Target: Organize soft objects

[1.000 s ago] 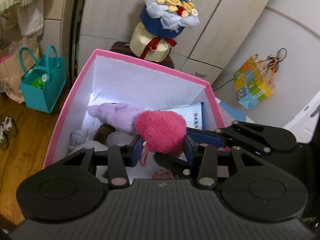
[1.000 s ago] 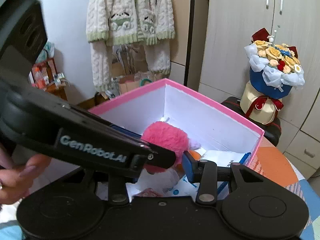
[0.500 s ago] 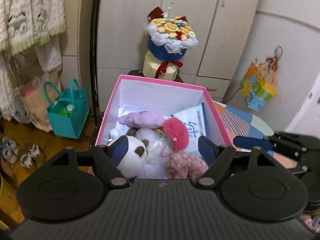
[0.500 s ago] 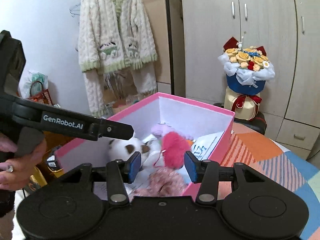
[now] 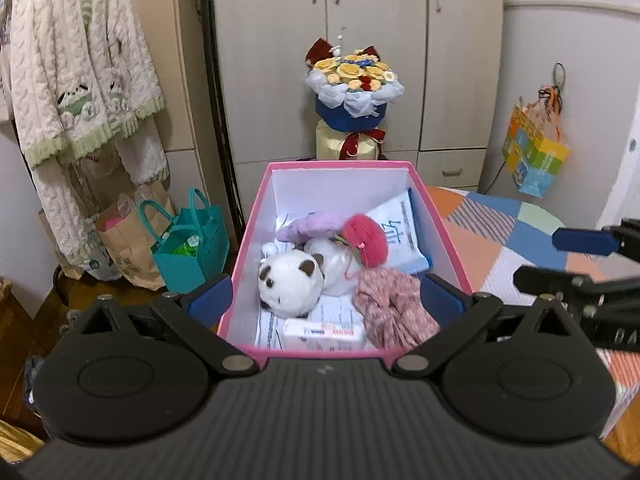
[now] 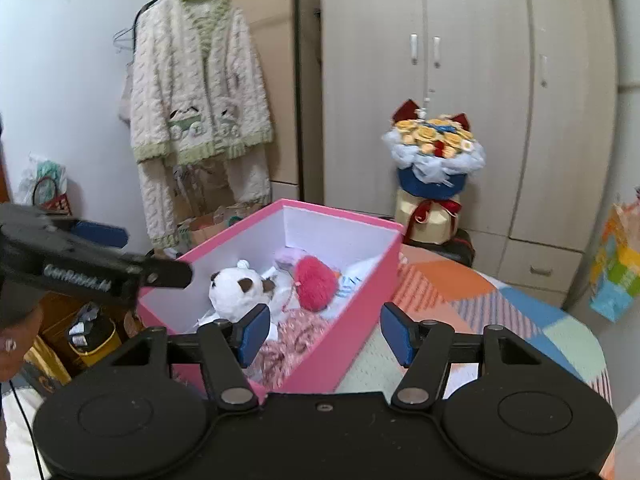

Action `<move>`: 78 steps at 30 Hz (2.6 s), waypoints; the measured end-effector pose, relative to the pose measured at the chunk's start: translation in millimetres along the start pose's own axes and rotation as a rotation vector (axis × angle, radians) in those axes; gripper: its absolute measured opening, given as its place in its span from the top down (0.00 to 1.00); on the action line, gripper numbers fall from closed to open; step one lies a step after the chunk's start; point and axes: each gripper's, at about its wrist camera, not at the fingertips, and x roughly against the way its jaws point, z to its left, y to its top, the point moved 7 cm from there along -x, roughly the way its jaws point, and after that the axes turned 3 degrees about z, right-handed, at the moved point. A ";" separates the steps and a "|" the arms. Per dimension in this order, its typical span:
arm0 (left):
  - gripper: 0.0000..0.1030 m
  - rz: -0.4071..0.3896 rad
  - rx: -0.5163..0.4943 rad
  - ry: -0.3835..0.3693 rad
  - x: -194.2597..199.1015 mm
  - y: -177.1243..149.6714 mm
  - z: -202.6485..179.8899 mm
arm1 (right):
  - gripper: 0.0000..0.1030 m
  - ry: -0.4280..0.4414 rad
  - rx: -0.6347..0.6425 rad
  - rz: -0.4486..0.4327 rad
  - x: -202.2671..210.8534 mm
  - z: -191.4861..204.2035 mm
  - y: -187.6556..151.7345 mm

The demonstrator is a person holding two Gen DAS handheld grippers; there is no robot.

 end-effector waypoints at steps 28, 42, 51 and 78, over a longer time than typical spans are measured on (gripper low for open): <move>0.00 -0.036 -0.005 0.056 52.8 -49.5 -53.0 | 0.00 -0.296 -0.129 -0.028 106.5 -27.5 -56.5; 0.00 -0.073 -0.031 0.060 62.2 -61.7 -66.3 | 0.00 -0.325 -0.165 0.020 111.6 -23.1 -76.4; 0.00 -0.082 -0.031 0.082 69.9 -66.8 -66.4 | 0.00 -0.340 -0.196 0.025 121.2 -25.0 -85.5; 0.00 -0.134 -0.001 0.065 74.3 -67.5 -72.0 | 0.00 -0.356 -0.229 -0.022 128.6 -35.1 -92.7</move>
